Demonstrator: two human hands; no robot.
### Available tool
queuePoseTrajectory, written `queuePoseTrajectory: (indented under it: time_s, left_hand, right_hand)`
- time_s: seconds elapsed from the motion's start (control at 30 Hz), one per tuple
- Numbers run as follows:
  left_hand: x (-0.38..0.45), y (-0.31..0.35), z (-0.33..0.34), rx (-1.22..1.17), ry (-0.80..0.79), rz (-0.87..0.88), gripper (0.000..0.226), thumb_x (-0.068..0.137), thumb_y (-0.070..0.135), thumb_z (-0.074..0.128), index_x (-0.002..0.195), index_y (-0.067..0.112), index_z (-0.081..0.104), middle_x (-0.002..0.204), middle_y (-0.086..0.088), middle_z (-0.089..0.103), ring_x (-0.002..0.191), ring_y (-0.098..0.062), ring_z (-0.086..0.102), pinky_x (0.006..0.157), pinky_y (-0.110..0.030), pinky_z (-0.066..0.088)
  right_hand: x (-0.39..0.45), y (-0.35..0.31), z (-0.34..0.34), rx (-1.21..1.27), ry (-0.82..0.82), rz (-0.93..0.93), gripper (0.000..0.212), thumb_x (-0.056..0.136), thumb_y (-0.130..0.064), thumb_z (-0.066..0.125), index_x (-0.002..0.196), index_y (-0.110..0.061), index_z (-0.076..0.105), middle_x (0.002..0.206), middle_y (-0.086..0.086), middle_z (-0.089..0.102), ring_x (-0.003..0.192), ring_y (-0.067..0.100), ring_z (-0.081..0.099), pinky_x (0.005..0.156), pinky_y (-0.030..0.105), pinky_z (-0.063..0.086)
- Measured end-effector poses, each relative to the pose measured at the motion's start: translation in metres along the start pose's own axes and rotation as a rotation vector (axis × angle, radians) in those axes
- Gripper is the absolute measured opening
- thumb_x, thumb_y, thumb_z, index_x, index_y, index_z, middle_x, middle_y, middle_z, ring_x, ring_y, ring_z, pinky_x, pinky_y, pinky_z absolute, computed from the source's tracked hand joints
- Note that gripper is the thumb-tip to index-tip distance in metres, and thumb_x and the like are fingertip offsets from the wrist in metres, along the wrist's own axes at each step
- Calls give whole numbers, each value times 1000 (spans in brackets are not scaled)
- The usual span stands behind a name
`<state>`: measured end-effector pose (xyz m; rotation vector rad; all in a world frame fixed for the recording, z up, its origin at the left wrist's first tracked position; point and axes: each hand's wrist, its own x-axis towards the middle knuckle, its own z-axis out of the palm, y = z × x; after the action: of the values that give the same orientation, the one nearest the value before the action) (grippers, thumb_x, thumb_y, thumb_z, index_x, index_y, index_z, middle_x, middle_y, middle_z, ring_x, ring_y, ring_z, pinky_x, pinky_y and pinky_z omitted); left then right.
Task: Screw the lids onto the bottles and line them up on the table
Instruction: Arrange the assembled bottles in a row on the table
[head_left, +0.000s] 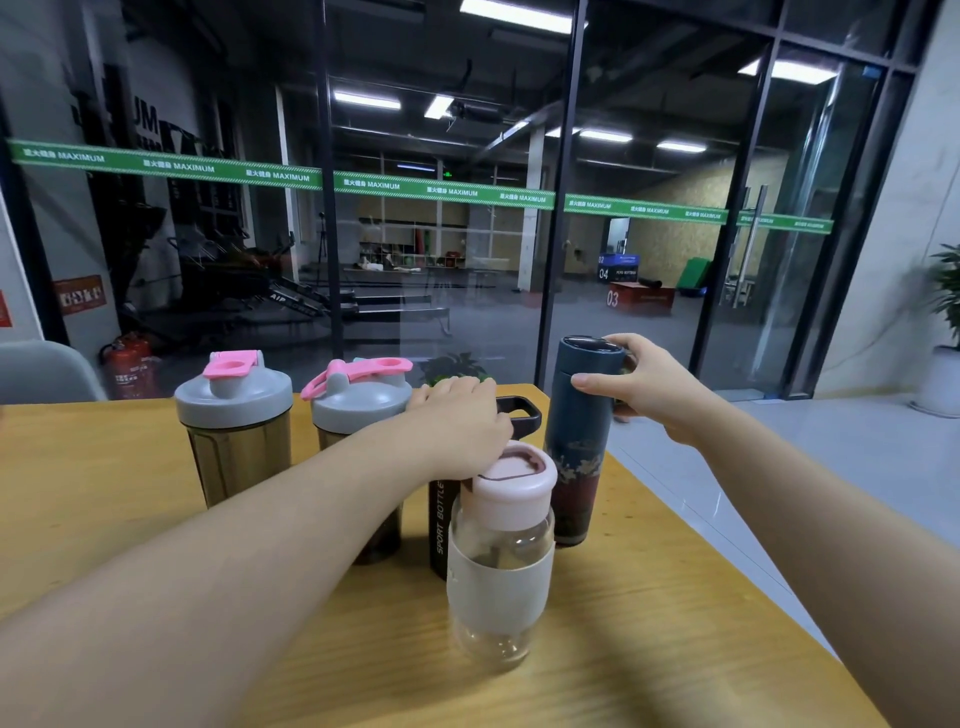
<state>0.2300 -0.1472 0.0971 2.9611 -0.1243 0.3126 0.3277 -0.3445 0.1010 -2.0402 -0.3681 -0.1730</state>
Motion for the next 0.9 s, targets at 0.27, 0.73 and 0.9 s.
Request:
queuePoseTrajectory:
  time_s: [0.27,0.73,0.9]
  left_hand:
    - [8,-9,-5,42,-23,50,34,98,19,44,131,8,44,128,-13,49,113,-28,48,87,-36,40]
    - [19,-16,-2,116,62,113,37,100,16,40,135,3,41,134,-15,49,122,-31,48,97,-39,40]
    - [12,-30,-16,219,320,185,36,100,20,41,134,9,44,135,-8,48,128,-25,41,105,-39,30]
  right_hand:
    - [2,-1,4,-10,16,-8,68,79,-28,76,137,-21,42,117,-3,53,105,19,53,62,23,48]
    - [-1,8,12,39,63,-2,70,78,-34,76,136,-19,39,121,-2,53,106,18,54,81,32,48]
    - [-10,12,19,74,153,-49,73,79,-36,74,139,-18,37,129,-1,52,110,17,52,90,36,48]
